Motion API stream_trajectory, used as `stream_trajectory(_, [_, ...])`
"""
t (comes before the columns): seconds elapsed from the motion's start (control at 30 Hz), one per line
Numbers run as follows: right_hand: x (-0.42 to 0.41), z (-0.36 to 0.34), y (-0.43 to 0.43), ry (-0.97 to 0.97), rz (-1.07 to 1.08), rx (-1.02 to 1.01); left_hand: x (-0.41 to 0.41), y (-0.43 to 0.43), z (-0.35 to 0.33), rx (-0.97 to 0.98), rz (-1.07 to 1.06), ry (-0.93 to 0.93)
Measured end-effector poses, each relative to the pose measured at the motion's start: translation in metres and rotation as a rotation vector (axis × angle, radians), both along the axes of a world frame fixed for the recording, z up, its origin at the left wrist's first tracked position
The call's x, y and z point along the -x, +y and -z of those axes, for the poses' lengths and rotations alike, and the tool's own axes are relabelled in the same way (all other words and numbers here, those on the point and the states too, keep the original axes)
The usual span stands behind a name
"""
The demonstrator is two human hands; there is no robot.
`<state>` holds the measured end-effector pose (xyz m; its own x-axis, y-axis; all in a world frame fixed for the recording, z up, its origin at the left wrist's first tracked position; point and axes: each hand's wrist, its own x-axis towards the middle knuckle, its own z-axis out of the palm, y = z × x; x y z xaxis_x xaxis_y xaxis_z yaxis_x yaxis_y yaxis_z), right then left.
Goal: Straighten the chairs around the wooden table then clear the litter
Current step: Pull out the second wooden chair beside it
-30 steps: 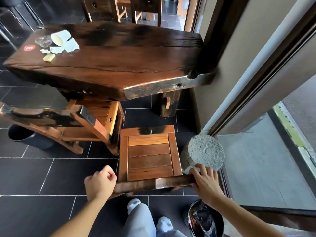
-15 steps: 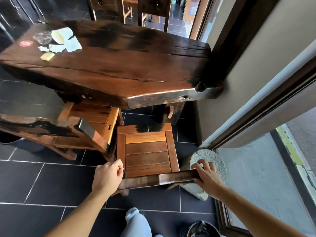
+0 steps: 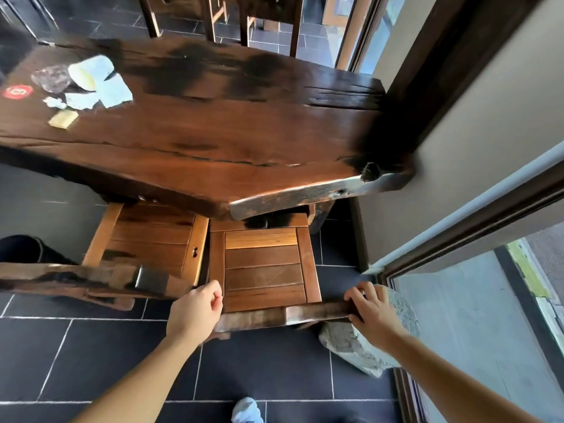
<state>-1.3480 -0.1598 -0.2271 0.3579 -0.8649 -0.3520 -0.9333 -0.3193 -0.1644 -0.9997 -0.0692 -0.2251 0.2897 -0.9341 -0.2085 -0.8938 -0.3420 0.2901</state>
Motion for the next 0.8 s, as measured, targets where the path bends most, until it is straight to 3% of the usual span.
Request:
stream_trajectory(0.63, [-0.065,-0.004,-0.025,0.018,0.13,-0.008,-0.072,-0.075,0.007,0.032,0.099,-0.004])
stream_trajectory(0.8, [-0.073,-0.009,-0.031,0.082,0.042,-0.013,-0.081,-0.079,0.007,0.044,0.072,0.014])
